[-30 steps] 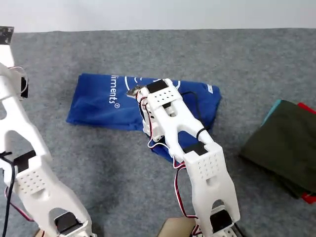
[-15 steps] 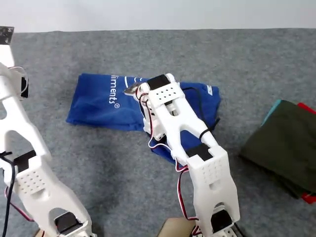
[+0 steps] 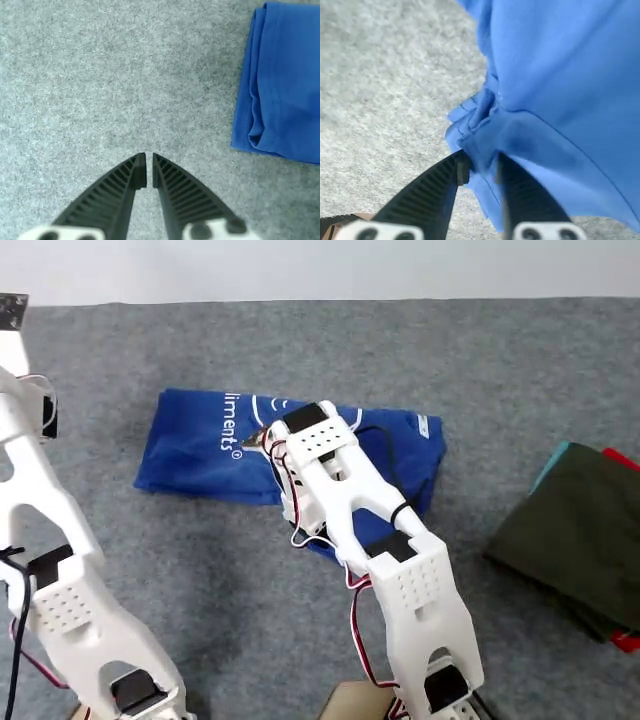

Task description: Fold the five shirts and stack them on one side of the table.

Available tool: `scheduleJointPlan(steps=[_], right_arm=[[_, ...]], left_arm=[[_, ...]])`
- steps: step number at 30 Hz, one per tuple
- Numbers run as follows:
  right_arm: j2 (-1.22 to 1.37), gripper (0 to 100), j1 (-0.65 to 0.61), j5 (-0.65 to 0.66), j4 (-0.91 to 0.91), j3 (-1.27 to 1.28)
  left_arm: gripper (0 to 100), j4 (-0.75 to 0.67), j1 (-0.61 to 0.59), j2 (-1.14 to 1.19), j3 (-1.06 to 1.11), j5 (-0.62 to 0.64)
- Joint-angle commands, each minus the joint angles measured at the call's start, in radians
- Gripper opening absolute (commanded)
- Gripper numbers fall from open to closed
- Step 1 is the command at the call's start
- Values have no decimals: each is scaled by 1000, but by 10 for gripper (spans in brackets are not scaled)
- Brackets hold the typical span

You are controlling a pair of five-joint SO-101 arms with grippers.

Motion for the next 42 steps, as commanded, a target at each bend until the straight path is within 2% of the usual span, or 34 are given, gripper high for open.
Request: scheduleJointPlan(steps=[1,6,8,10,13,15,23,27,31,36,42], right_arm=[[-134,181,-5,2,41,-9],[-277,180,-1,2,-4,-12],[-312,174,8,2,-85,-12],[-309,122,13,2,-200,-12],[-262,0,8,2,-377,-12],[-214,29,-4,2,-463,-12],[18,10,-51,3,-691,-12],[62,10,-97,3,-679,-44],[53,10,-133,3,-549,-176],[58,10,-117,3,-398,-399],[99,10,-113,3,-472,-459]], left_arm=[[32,21,2,-66,-2,-6],[32,21,2,-64,-2,-6],[32,21,3,-64,-2,-5],[32,21,3,-64,-1,-3],[32,21,3,-64,19,-3],[32,21,3,-64,41,-3],[30,21,0,-71,54,-8],[30,21,2,-72,50,-6],[30,21,2,-72,50,-6],[30,20,3,-72,50,-8],[30,20,8,-72,50,-5]])
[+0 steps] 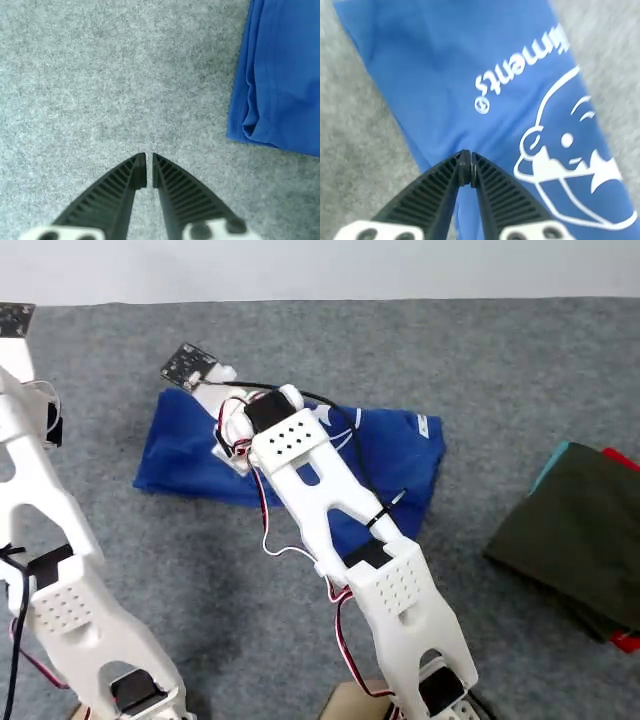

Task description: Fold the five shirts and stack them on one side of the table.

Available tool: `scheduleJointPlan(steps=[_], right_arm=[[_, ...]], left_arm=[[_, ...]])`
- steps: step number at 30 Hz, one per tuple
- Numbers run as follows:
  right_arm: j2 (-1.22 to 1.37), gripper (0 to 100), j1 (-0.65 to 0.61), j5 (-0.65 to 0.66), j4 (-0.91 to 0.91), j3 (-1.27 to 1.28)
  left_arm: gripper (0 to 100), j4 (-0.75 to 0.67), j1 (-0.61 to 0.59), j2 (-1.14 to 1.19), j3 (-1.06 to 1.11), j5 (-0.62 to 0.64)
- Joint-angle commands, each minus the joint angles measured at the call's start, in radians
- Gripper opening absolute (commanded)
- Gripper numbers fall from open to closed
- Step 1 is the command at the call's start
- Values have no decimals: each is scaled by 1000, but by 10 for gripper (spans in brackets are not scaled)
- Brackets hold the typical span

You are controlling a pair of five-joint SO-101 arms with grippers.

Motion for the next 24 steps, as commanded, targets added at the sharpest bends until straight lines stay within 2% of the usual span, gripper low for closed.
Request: scheduleJointPlan(steps=[1,7,11,24], right_arm=[[47,10,2,2,-58,-58],[209,10,-67,2,-51,-61],[211,10,-113,2,21,-74],[179,11,-56,-2,297,-563]], left_arm=[[30,20,11,-69,-7,-5],[30,20,12,-69,-7,-5],[30,20,12,-69,-1,-6],[30,20,34,-71,-8,-3]])
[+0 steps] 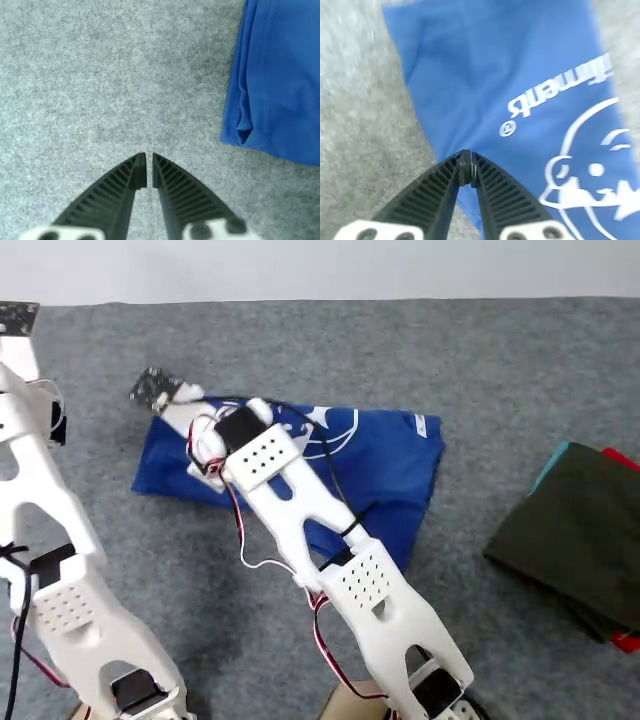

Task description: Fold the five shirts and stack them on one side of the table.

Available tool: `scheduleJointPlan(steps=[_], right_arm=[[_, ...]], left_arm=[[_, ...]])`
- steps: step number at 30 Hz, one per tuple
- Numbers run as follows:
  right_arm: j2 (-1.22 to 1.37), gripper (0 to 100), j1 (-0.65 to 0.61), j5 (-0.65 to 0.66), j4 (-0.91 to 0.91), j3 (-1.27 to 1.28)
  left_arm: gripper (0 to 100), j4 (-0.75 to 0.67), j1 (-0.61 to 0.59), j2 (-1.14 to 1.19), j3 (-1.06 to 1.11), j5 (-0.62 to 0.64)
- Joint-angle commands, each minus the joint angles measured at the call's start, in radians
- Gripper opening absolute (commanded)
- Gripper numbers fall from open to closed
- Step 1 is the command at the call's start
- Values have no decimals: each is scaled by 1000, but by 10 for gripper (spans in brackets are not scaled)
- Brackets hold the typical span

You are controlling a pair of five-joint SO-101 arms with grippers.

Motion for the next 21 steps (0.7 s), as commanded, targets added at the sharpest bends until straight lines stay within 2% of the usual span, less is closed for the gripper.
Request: scheduleJointPlan(steps=[1,4,9,16,21], right_arm=[[-44,11,41,-2,119,-187],[-42,10,94,-2,252,-313],[-113,9,222,-3,255,-328],[-417,9,387,-72,257,-51],[-719,9,552,-75,255,259]], left_arm=[[30,21,21,-71,-12,-5],[31,23,44,-78,-8,-3],[33,23,117,-143,-2,0],[55,23,250,-222,18,77],[58,23,417,-299,122,107]])
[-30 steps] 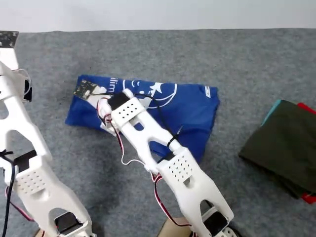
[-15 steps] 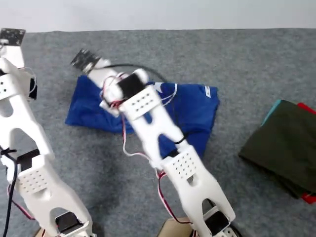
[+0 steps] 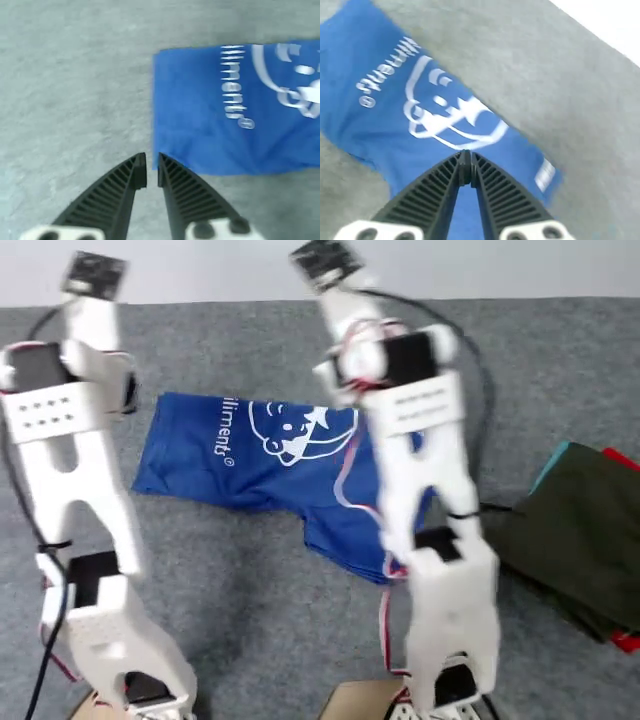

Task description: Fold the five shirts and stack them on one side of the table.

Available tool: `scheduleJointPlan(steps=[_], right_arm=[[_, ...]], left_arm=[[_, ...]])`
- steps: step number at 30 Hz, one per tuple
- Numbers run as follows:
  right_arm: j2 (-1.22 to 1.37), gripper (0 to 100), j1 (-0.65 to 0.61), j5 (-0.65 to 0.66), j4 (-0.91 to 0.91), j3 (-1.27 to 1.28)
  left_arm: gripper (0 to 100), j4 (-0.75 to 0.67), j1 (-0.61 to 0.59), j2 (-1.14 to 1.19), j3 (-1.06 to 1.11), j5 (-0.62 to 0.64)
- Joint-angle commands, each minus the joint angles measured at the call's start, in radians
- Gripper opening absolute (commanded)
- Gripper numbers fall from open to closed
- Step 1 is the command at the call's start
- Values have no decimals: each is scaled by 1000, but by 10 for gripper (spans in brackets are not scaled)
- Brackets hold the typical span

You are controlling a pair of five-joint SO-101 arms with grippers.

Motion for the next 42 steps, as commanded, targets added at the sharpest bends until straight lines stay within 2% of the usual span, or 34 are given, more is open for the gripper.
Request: scheduleJointPlan(steps=[1,8,11,17,22,32,36,42], right_arm=[[-286,9,128,-15,41,196],[-674,10,375,-17,39,488],[-791,11,483,-17,39,586],[-958,11,710,-11,38,810],[-1058,11,848,-9,38,967],[-1211,11,883,40,38,1152],[-1245,11,883,40,38,1169],[-1270,11,883,40,38,1169]], left_arm=[[58,23,140,-103,61,28],[58,21,443,-123,197,20],[59,3,554,-120,245,-26],[134,-95,709,-120,420,-68],[195,-192,818,-75,562,-69],[199,-190,922,235,418,-103],[199,-157,951,282,360,-103],[199,-183,954,341,352,-103]])
